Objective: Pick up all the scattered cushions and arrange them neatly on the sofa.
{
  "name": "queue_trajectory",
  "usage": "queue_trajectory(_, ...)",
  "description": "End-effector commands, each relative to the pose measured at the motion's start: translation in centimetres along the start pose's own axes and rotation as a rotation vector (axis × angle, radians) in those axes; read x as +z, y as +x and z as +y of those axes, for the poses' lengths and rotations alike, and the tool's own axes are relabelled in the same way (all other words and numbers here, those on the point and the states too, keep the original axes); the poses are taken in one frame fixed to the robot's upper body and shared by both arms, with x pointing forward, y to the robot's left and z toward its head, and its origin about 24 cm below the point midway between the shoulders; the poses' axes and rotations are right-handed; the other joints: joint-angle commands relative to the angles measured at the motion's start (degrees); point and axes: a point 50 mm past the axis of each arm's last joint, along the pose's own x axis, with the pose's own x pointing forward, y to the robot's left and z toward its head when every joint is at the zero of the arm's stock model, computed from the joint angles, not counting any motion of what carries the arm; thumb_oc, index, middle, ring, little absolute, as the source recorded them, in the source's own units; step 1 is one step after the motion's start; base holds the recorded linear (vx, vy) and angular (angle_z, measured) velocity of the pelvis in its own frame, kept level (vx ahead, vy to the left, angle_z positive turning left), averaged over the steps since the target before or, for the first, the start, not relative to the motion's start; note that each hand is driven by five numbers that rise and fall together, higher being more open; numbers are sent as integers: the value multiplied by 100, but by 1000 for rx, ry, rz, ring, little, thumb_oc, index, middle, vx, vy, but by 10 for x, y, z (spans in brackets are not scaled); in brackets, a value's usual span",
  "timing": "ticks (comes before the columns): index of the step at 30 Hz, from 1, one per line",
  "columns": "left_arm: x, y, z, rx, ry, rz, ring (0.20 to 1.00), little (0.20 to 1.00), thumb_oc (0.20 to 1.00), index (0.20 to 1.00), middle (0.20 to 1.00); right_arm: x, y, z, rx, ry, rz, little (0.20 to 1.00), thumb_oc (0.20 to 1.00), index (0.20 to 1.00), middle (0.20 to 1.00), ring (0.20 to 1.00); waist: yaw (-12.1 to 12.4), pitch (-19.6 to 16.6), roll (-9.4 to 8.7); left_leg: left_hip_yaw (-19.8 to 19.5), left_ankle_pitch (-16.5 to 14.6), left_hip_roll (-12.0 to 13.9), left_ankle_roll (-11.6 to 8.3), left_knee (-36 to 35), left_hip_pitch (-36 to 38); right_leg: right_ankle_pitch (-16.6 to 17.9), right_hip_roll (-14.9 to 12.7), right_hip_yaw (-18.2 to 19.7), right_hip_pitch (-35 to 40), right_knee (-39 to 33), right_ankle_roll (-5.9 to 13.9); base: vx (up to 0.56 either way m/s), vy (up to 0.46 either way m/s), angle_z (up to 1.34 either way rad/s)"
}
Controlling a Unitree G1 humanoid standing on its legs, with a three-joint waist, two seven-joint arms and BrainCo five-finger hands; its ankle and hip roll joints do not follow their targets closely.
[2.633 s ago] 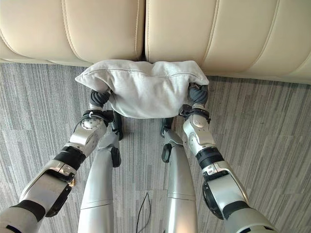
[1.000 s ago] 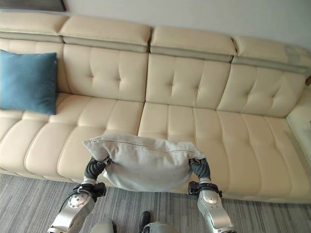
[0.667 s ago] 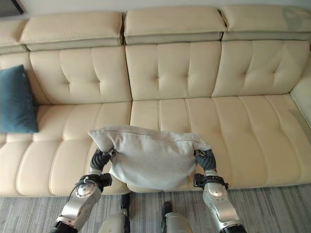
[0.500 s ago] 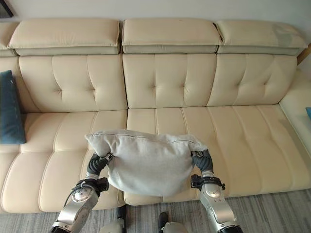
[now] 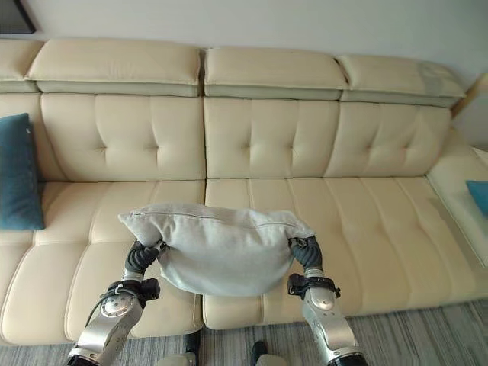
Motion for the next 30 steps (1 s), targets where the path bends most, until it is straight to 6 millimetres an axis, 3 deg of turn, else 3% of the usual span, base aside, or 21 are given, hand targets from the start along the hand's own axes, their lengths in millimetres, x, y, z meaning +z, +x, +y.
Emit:
queue_trajectory(1, 56, 2, -19, -67, -63, -296, 200, 200, 200, 200, 200, 40, 8, 26, 112, 41, -206, 200, 200, 200, 200, 200, 65, -196, 92, -100, -663, -8, -41, 94, 356, 355, -3, -113, -13, -508, 202, 55, 6, -19)
queue_trajectory(4, 62, 4, -21, -64, -60, -326, 200, 200, 200, 200, 200, 48, 10, 34, 141, 36, -237, 200, 200, 200, 200, 200, 110, -241, 79, -91, -686, -31, -46, 72, 416, 362, -9, -147, 118, -643, 175, 54, 0, 10)
queue_trajectory(8, 80, 16, -31, -36, -69, -376, 200, 200, 200, 200, 200, 74, 26, 58, 202, -2, -318, 200, 200, 200, 200, 200, 220, -361, 41, -199, -734, -46, -83, 6, 546, 307, -37, -312, 422, -808, 140, 110, -17, 14)
queue_trajectory(18, 90, 31, -36, 1, -45, -387, 200, 200, 200, 200, 200, 82, 42, 75, 202, -49, -300, 200, 200, 200, 200, 200, 395, -334, -34, -331, -789, -51, -112, 6, 575, 253, -73, -466, 548, -893, 139, 65, -2, 20)
queue_trajectory(20, 110, 49, -41, 17, -10, -420, 200, 200, 200, 200, 200, 100, 56, 90, 200, -62, -324, 200, 200, 200, 200, 200, 494, -277, -125, -356, -755, -31, -135, 6, 417, 262, -53, -477, 460, -939, 127, 36, -22, 15)
queue_trajectory(24, 118, 55, -41, 22, 6, -438, 200, 200, 200, 200, 200, 108, 60, 94, 201, -66, -340, 200, 200, 200, 200, 200, 521, -231, -155, -365, -740, -17, -142, 12, 331, 266, -47, -484, 396, -947, 121, -2, -12, 4)
queue_trajectory(30, 163, 80, -47, 49, 95, -528, 200, 200, 200, 200, 200, 140, 81, 102, 162, -114, -398, 200, 200, 200, 200, 200, 540, -7, -221, -367, -667, 11, -175, 70, -53, 337, -10, -449, 51, -947, 118, -52, -11, 0)
